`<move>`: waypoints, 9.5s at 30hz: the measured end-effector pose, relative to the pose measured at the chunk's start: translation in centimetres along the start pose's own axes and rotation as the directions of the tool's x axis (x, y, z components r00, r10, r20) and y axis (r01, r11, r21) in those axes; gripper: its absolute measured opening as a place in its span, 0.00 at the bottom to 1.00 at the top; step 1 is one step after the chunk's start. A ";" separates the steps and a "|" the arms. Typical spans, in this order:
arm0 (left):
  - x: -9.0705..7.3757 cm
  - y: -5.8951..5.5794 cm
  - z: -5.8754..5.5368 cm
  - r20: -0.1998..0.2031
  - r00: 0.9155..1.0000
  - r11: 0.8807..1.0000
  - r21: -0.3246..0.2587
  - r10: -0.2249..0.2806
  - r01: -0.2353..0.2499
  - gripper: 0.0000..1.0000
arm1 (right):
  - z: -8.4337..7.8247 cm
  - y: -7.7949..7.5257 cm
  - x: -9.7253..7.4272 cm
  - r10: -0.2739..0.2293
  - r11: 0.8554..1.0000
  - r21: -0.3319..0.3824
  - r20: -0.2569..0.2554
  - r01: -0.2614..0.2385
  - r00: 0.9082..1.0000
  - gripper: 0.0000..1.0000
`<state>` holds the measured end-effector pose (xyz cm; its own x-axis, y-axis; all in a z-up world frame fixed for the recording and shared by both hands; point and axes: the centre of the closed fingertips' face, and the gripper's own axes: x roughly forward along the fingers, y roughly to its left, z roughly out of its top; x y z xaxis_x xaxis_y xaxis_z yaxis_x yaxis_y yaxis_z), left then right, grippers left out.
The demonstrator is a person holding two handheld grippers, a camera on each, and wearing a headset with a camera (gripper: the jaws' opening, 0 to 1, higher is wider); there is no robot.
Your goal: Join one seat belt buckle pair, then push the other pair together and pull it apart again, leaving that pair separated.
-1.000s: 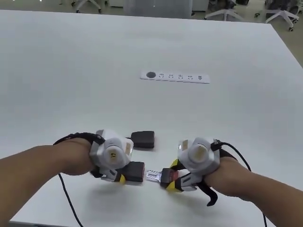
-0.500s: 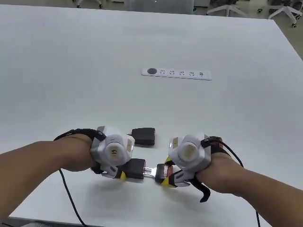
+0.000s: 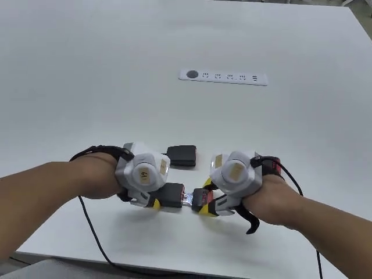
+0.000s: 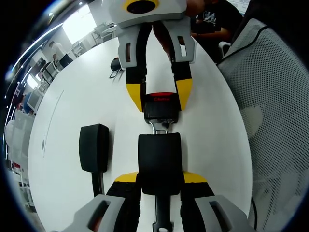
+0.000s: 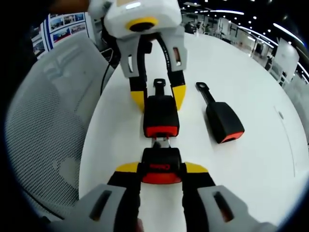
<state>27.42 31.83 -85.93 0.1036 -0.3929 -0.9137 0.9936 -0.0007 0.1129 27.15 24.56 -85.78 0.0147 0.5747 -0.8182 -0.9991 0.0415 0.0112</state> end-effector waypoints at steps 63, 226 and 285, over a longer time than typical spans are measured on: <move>-0.1 -0.1 0.0 -0.038 0.999 1.000 -0.003 0.019 -0.019 0.33 | 1.2 0.2 0.6 -0.010 1.000 -0.027 -0.034 0.009 0.999 0.34; 1.3 10.5 1.6 0.005 0.999 0.999 -0.015 0.039 -0.039 0.32 | -0.8 -11.0 -1.5 -0.115 0.991 -0.077 -0.035 0.112 0.993 0.32; 0.3 9.9 2.1 -0.030 0.994 0.991 -0.071 0.110 -0.112 0.59 | -14.3 -9.8 -11.5 -0.315 0.944 0.056 -0.155 0.326 0.936 0.58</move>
<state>37.24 29.78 -84.27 0.2134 -0.3630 -0.9070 0.9765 0.1084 0.1863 36.15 5.86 -84.65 0.3219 0.3981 -0.8590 -0.9357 0.2724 -0.2244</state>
